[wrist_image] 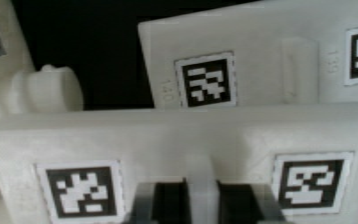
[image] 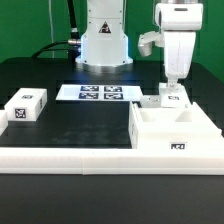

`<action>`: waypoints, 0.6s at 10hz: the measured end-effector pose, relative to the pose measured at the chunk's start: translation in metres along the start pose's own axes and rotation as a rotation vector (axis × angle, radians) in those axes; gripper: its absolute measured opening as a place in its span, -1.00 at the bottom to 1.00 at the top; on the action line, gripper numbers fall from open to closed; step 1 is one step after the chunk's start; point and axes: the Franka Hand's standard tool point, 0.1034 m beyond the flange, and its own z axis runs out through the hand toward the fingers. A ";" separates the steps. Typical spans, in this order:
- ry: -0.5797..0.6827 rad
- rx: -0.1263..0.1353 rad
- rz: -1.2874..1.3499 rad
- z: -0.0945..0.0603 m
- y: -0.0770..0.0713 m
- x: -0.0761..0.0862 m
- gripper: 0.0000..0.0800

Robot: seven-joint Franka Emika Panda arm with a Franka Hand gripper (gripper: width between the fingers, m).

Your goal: Assemble cabinet

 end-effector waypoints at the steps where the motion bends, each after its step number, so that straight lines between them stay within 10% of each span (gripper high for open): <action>1: 0.001 -0.001 -0.003 0.000 0.000 0.000 -0.83; 6: 0.000 -0.001 -0.028 0.000 0.001 -0.001 -0.83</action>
Offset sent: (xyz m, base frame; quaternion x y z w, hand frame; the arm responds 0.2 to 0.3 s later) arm 0.0097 0.0007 0.0095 -0.0097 -0.0026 -0.0459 0.9989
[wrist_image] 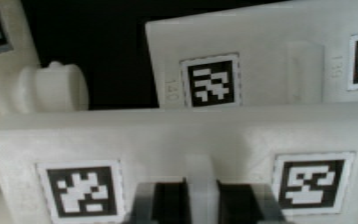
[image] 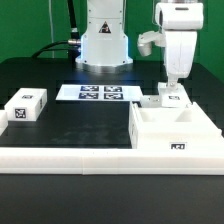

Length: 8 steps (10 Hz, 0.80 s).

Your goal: Assemble cabinet

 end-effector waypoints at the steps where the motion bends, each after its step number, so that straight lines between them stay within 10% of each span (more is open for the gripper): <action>1: 0.000 0.001 0.000 0.000 0.000 0.000 -0.83; 8: -0.010 0.010 0.002 -0.004 0.002 -0.002 -0.83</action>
Offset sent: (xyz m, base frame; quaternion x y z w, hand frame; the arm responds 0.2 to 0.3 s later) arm 0.0076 -0.0042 0.0081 0.0034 -0.0075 -0.0202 0.9998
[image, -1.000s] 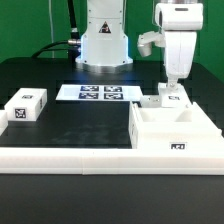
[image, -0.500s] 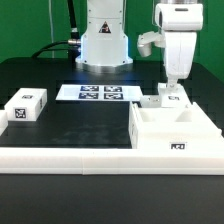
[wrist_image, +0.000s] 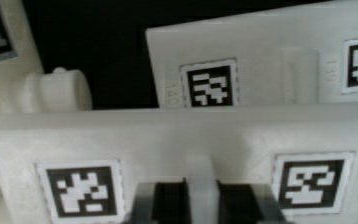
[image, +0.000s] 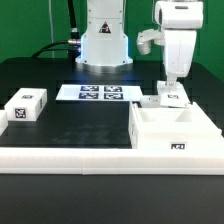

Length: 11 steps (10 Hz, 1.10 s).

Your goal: Assemble cabinet

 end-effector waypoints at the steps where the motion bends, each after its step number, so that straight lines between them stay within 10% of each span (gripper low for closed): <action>1: 0.000 0.001 0.000 0.000 0.000 0.000 -0.83; 11: 0.003 -0.002 0.003 0.000 0.004 0.001 -0.83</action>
Offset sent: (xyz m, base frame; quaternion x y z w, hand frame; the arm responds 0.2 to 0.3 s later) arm 0.0000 0.0000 0.0000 0.0000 0.0000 0.0000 1.0000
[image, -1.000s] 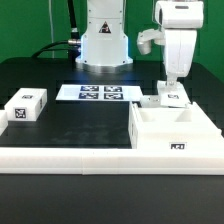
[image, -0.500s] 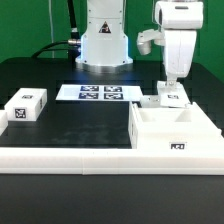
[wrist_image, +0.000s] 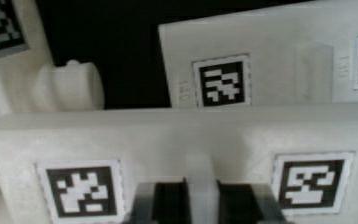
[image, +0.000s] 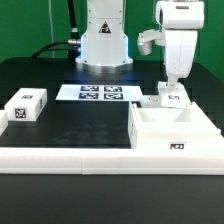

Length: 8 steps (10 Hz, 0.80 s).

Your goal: Assemble cabinet

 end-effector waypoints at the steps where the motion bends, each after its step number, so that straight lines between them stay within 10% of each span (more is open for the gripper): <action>1: 0.000 0.002 0.000 0.001 0.000 0.000 -0.83; 8: 0.012 -0.009 -0.031 0.003 0.019 0.003 -0.83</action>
Offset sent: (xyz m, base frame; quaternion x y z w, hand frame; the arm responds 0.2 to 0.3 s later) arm 0.0181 0.0019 -0.0071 0.0139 -0.0047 -0.0529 0.9985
